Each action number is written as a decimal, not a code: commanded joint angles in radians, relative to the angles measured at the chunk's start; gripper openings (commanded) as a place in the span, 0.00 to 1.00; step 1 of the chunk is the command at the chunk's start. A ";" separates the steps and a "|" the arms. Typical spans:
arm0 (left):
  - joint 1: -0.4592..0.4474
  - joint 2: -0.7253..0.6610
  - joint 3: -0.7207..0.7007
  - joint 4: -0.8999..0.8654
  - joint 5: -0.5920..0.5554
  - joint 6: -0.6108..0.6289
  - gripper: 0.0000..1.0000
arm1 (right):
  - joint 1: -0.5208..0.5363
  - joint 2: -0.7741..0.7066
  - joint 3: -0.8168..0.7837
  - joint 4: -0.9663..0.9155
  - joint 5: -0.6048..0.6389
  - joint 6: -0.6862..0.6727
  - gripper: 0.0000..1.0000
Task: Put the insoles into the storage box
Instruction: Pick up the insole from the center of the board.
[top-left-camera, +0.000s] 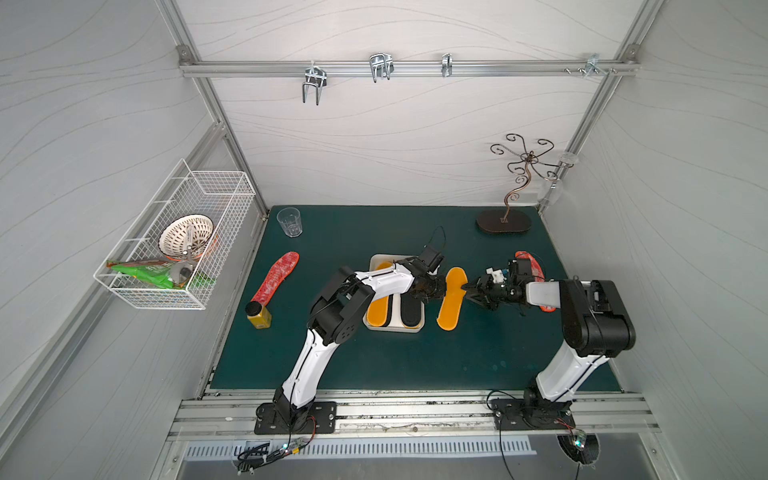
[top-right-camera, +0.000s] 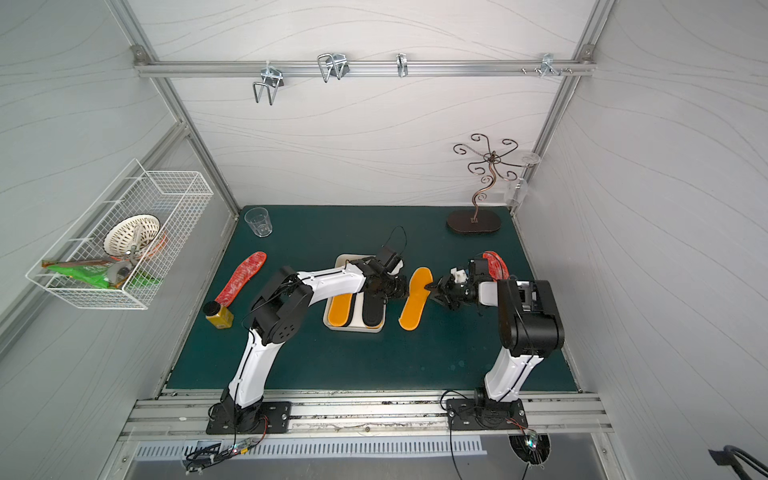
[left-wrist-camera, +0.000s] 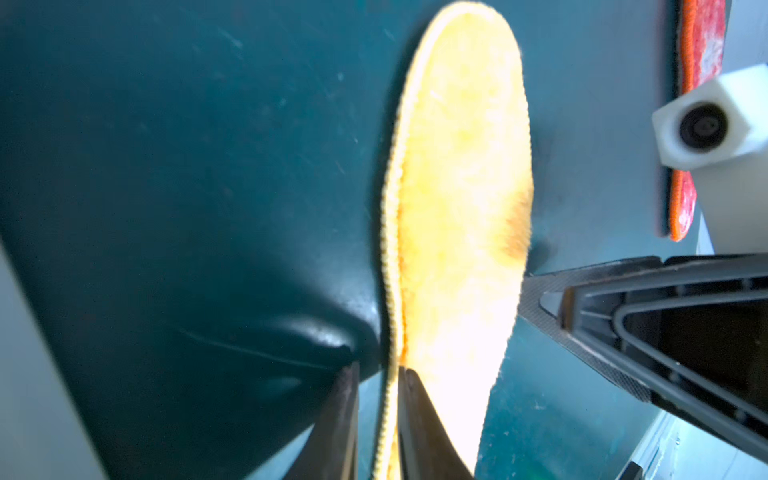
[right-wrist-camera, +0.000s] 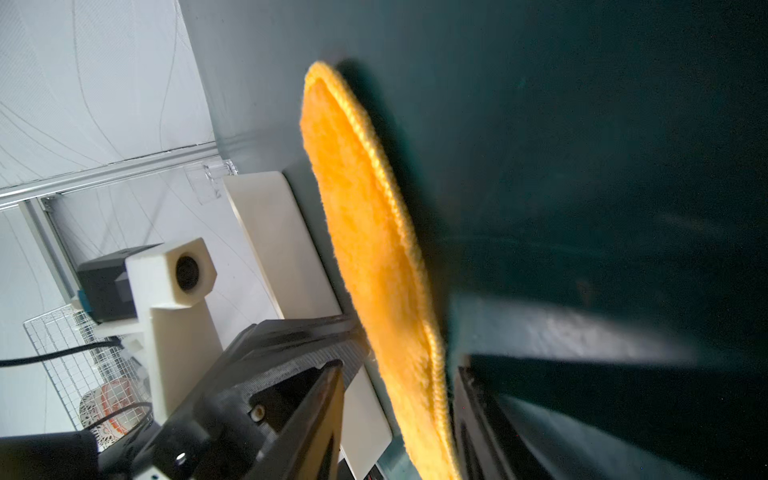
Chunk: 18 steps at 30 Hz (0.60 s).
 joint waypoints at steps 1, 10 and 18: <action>0.007 0.008 0.025 -0.024 -0.018 0.027 0.23 | 0.004 0.019 0.010 -0.043 0.049 -0.029 0.48; 0.007 0.027 0.039 -0.035 0.004 0.060 0.21 | 0.073 0.116 0.039 0.061 0.024 0.024 0.40; 0.007 0.033 0.032 -0.014 0.017 0.059 0.19 | 0.115 0.111 0.064 0.105 0.005 0.027 0.27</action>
